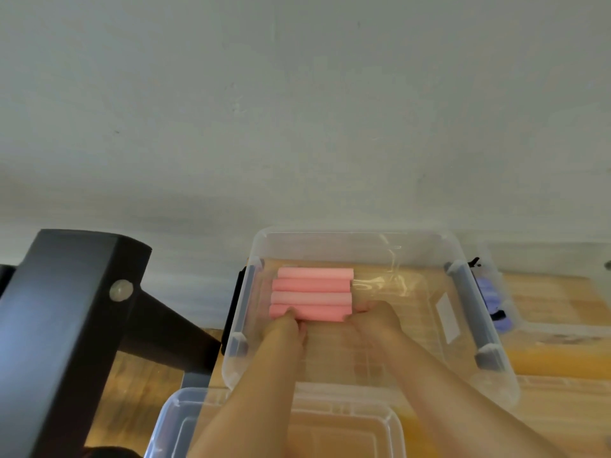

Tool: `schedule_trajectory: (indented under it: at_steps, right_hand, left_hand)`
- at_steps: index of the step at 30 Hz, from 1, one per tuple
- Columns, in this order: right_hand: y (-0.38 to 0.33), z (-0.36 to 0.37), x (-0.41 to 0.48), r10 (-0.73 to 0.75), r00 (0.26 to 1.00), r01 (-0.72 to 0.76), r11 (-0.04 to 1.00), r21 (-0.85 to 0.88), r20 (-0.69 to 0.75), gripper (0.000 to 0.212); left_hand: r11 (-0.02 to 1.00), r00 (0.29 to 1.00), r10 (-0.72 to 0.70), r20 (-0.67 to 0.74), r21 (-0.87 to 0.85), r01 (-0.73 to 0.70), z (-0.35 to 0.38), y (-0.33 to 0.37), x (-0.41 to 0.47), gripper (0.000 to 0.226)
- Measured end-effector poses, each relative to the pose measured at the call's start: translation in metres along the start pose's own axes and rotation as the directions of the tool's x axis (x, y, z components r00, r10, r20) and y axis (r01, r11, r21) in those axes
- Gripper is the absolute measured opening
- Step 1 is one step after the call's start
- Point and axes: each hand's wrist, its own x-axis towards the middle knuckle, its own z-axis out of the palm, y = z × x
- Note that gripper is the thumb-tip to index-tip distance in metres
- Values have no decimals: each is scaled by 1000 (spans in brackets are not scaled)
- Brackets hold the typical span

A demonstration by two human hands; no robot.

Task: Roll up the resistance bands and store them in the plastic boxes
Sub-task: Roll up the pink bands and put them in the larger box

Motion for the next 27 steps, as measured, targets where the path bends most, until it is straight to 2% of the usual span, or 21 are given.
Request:
schedule_trajectory:
  at_steps: [4,5,6,7,9,11,13,15,18,20,23,25,27]
  right_hand:
    - [-3,-15,-18,-120,993,119,989,-85,-2,36]
    - [-6,-20,-25,-165,986,162,977,-140,-9,39]
    - [-8,-25,-32,-217,976,210,960,-186,-18,40]
    - [-10,-31,-39,-270,963,258,940,-225,-22,41]
    - [-17,-42,-55,-395,918,371,872,-319,-14,39]
    - [-21,-53,-72,-528,849,472,751,-462,10,34]
    - [-21,-64,-86,-642,767,535,634,-558,6,35]
    - [-18,-73,-95,-736,677,590,539,-601,5,36]
    - [-9,-83,-97,-811,584,651,442,-617,35,31]
    - [-1,-88,-97,-827,559,648,397,-650,52,32]
    - [10,-92,-93,-850,522,648,336,-683,77,33]
    - [15,-95,-90,-862,494,655,283,-701,114,38]
    - [18,-98,-87,-872,471,662,250,-707,132,41]
  left_hand:
    - [983,996,34,77,180,-47,-2,6,-22,49]
    - [958,993,67,93,272,-90,-2,6,-26,50]
    - [883,983,150,105,434,-181,-2,7,-29,50]
    - [763,960,237,147,584,-278,-2,7,-36,48]
    - [401,845,418,333,767,-501,-4,8,-59,41]
    - [67,689,481,541,761,-645,-9,7,-80,39]
    - [-223,535,497,683,696,-683,-13,7,-101,42]
    - [-400,411,515,752,635,-661,-15,6,-114,43]
    - [-567,228,537,812,548,-616,-18,0,-128,43]
    - [-635,149,534,832,511,-580,-20,-8,-126,43]
    - [-631,117,574,810,529,-567,-25,-24,-117,45]
    - [-626,91,591,802,527,-574,-26,-37,-115,59]
    - [-656,32,577,816,486,-578,-28,-48,-111,65]
